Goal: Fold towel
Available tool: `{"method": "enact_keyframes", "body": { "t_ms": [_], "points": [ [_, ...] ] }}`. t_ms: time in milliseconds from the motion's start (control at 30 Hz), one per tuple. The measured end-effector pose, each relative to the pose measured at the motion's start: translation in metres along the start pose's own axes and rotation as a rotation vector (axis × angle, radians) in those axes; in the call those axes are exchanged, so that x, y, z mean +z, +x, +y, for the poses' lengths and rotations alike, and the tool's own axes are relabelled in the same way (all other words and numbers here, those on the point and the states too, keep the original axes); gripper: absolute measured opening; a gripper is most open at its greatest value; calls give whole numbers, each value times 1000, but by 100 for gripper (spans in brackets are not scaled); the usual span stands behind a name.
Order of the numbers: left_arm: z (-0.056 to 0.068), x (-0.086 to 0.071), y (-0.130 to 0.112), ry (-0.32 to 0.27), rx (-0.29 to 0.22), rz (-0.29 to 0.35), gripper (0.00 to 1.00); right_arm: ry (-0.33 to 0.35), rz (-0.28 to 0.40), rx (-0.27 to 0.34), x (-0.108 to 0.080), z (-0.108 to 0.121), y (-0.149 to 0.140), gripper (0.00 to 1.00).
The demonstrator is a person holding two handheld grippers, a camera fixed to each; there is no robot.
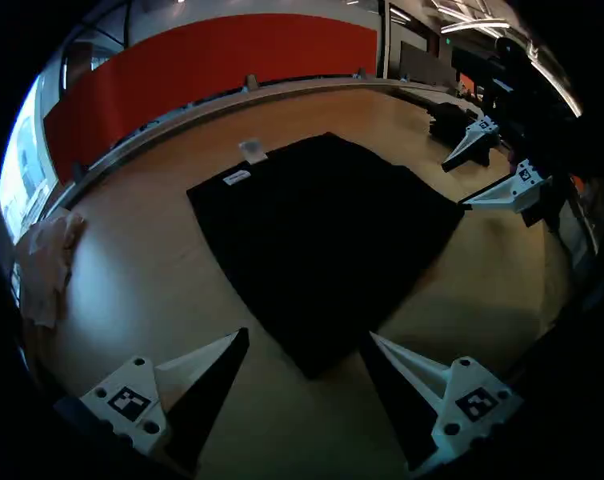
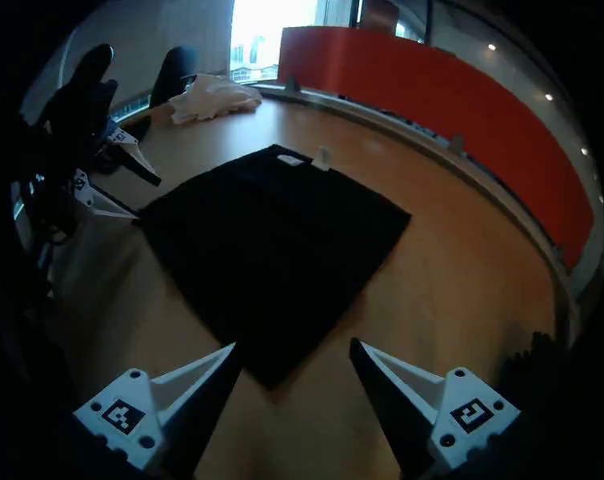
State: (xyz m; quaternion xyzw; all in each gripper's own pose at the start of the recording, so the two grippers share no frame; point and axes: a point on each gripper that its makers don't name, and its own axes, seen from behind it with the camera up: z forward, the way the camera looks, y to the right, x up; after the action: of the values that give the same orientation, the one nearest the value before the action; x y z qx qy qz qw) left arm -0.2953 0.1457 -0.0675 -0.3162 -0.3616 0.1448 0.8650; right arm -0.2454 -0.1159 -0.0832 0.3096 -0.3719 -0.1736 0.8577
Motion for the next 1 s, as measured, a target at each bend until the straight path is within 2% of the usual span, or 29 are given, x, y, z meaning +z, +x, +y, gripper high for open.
{"method": "enact_keyframes", "body": {
  "t_ms": [300,467,767,1000],
  "points": [
    [4,5,-10,-17,9,-46,100,32,-39,2,5,-6,-14,100],
    [4,7,-12,-26,0,-56,100,49,-47,9,7,-9,-15,95],
    [7,8,-13,-33,13,-60,93,76,-70,16,8,-14,-23,84],
    [9,8,-13,-38,18,-68,88,94,-69,16,10,-18,-23,71]
  ]
}}
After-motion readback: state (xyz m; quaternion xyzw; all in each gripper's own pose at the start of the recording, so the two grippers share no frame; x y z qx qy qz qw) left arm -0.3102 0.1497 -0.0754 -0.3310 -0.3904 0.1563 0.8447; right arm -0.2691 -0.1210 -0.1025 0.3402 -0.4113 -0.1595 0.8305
